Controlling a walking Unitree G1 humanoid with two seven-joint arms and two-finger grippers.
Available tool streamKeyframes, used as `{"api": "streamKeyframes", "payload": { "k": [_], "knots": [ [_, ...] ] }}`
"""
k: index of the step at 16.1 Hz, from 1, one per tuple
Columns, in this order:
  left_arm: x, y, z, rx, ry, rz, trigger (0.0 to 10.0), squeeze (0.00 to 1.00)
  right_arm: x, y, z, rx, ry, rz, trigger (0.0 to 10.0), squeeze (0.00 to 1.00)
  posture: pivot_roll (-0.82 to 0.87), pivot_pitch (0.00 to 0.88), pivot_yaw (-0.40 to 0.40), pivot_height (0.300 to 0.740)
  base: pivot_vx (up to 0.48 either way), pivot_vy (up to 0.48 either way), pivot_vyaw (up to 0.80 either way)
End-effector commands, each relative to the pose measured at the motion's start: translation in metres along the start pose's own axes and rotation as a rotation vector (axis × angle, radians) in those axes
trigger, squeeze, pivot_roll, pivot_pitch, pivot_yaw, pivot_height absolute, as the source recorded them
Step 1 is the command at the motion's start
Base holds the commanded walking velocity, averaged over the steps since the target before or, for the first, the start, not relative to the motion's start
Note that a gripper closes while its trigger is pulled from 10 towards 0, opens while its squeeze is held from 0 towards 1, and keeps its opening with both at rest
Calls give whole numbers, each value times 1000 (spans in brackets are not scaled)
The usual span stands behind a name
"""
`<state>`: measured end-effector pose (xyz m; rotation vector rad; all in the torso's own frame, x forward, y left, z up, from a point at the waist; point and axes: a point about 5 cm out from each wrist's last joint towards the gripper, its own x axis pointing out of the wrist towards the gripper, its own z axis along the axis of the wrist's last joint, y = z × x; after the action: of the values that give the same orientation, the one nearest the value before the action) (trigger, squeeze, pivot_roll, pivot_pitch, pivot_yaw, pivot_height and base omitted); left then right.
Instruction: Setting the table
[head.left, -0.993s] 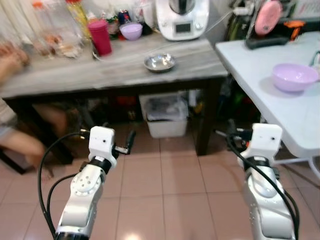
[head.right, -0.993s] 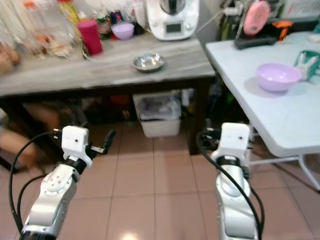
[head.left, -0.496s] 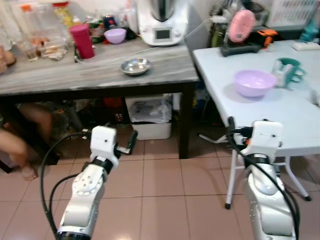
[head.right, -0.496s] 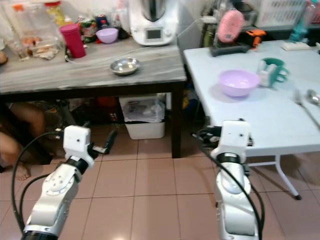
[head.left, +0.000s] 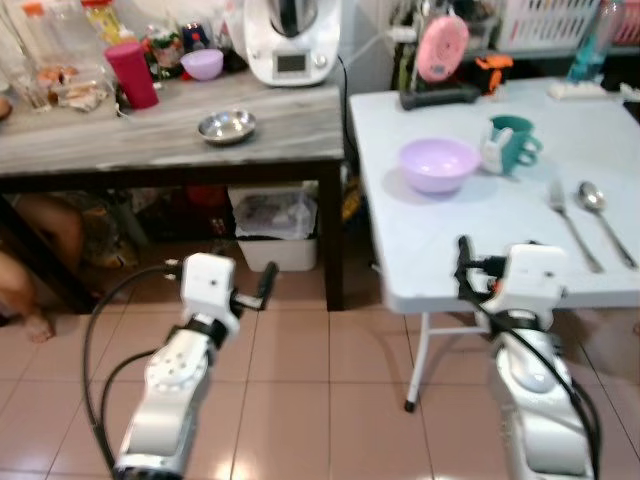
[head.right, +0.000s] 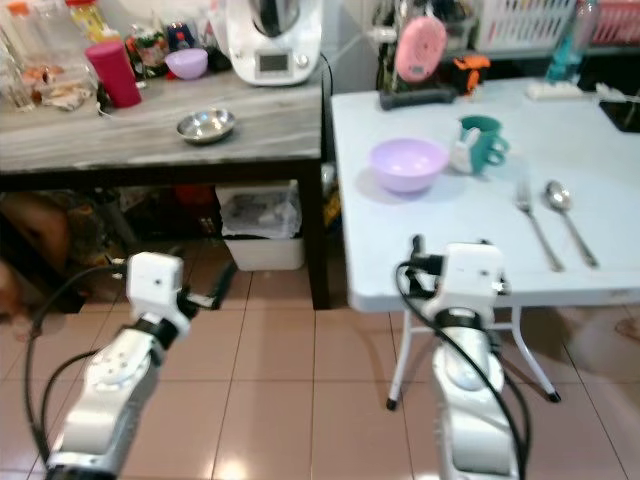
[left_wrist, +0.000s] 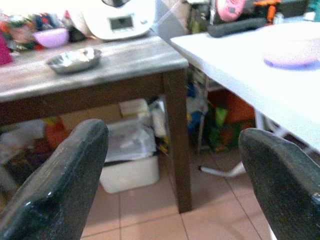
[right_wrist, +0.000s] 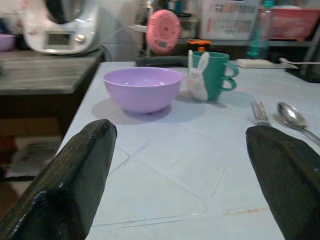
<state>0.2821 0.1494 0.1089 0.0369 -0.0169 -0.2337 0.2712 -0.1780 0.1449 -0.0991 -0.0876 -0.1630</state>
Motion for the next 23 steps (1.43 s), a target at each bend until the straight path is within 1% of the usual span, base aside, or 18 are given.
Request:
{"api": "streamKeyframes", "payload": {
  "k": [1,3,5,8,14,21,22,23],
  "knots": [
    [1,0,4,-6,-18,-2,10000,0,1,-1,5,1,-18,-1,10000,0,-213,34,106,740,0,0,0],
    [1,0,6,-7,-23,-9,10000,0,1,-1,5,1,-18,-3,10000,0,-213,35,109,740,0,0,0],
    [2,-2,8,-23,-28,-52,10000,0,0,-1,6,-6,-24,-2,10000,0,-218,33,111,740,0,0,0],
    [2,-6,10,-40,-38,-88,10000,0,1,-1,6,-21,-28,3,10000,0,-220,33,110,740,0,0,0],
    [2,-9,9,-59,-39,-111,10000,0,2,0,7,-24,-31,6,10000,0,-221,29,111,740,281,0,0],
    [2,-11,9,-72,-37,-127,10000,0,1,-1,6,-16,-28,4,10000,0,-225,34,113,740,353,0,0],
    [2,-12,9,-73,-36,-130,10000,0,0,-3,7,-31,-30,-8,10000,0,-226,33,113,740,341,0,0],
    [2,-12,9,-73,-35,-132,10000,0,1,-2,6,-14,-19,-1,10000,0,-227,33,113,740,334,0,0]
  ]
}}
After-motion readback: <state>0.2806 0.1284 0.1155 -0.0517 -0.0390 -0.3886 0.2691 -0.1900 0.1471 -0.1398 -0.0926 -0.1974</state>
